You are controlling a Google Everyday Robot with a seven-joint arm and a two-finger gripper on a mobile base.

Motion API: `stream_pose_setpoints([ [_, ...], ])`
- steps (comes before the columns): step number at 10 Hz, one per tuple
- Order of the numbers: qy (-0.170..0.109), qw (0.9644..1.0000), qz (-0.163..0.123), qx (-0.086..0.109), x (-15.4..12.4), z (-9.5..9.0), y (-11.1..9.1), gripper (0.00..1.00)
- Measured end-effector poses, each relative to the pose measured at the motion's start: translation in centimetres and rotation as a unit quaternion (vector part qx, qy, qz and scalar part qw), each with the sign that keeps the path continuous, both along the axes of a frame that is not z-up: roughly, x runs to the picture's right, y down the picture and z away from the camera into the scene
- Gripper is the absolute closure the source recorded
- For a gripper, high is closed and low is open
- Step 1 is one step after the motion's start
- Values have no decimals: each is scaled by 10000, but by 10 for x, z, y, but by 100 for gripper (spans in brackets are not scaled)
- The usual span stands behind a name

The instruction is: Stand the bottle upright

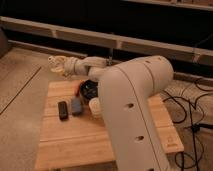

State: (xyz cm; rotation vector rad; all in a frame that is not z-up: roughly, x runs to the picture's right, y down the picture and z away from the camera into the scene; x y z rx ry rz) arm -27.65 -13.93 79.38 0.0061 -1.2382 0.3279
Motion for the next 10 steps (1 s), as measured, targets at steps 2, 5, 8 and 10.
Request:
stream_pose_setpoints([
  [2,-43,9999,2,-166,1,8,12,100],
  [5,-356,9978,-38,-558,0,25,39,100],
  [8,-869,9914,-402,-888,-19,43,68,100],
  [10,-1332,9842,-509,-1054,-21,56,80,100],
])
